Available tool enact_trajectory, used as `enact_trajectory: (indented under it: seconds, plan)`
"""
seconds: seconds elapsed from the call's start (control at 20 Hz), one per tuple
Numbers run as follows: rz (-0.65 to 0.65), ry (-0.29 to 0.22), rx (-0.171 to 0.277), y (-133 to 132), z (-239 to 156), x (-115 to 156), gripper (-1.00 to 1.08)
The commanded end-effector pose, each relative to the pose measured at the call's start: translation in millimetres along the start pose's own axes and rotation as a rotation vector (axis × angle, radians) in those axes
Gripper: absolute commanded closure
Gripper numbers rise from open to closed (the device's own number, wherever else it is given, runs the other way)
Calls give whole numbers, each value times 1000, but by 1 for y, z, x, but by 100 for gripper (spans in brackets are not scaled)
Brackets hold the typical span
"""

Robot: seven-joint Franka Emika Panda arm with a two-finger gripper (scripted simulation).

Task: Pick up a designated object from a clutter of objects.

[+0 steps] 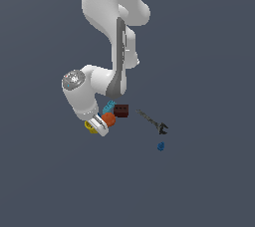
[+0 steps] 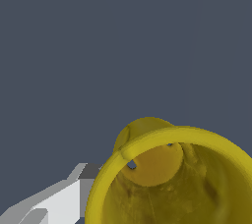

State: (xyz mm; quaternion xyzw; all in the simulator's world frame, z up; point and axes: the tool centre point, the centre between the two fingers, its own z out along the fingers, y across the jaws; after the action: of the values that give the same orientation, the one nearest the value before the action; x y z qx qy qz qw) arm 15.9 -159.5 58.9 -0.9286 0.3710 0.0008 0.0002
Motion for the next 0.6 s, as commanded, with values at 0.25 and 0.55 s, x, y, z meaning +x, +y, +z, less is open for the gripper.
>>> enact_trajectory:
  seconds: [0.25,0.55]
  plan:
    - [1,2,1,10,-45,5,108]
    - [2,1,1,24,-103,11,108]
